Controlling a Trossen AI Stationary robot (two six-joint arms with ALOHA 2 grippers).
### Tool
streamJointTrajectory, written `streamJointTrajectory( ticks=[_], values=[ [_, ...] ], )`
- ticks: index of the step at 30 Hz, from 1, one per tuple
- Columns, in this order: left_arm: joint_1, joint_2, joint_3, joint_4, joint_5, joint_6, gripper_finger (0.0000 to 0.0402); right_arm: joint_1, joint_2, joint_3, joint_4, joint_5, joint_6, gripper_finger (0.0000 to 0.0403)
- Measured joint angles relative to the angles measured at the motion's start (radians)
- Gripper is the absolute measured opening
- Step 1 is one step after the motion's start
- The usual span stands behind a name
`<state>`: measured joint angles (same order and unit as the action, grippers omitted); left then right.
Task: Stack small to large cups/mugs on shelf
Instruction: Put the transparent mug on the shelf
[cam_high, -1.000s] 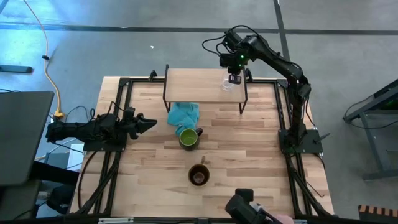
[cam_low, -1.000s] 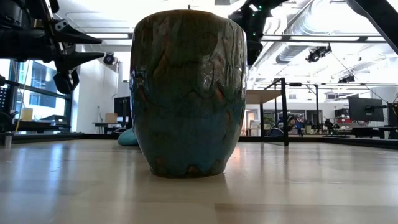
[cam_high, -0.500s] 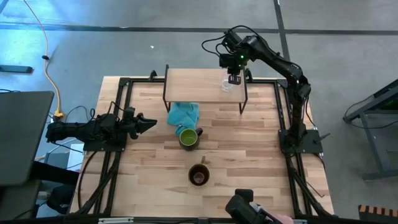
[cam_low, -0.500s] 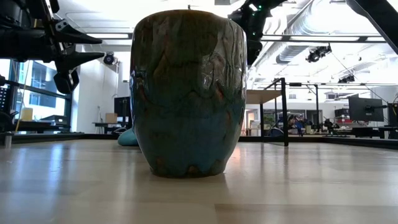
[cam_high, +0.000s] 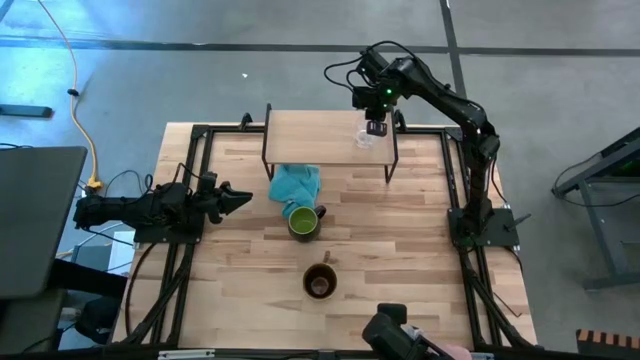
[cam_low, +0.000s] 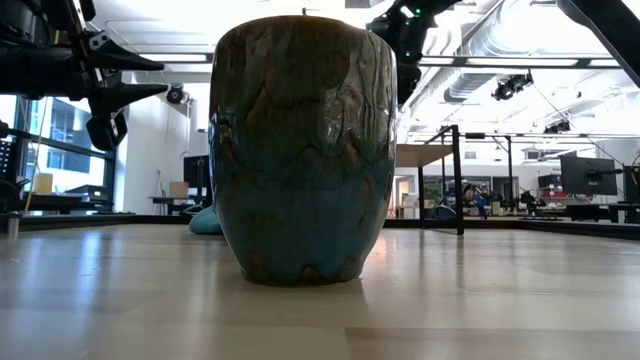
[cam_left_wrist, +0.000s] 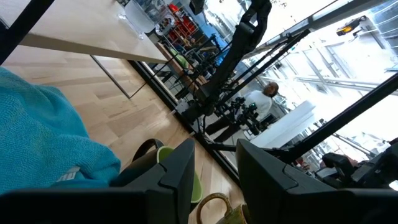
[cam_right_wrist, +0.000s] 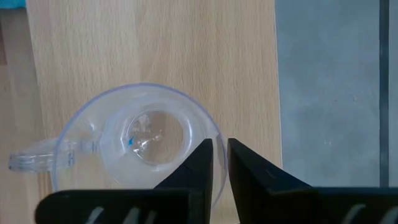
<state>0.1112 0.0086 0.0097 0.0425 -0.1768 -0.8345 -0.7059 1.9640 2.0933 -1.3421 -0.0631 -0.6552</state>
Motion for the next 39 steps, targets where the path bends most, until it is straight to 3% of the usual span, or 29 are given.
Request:
streamJointTrajectory(
  ticks=[39],
  values=[
    [0.000, 0.000, 0.000, 0.000, 0.000, 0.016, 0.0106, 0.034, 0.000, 0.000, 0.027, -0.017, -0.062, 0.0041]
  ],
)
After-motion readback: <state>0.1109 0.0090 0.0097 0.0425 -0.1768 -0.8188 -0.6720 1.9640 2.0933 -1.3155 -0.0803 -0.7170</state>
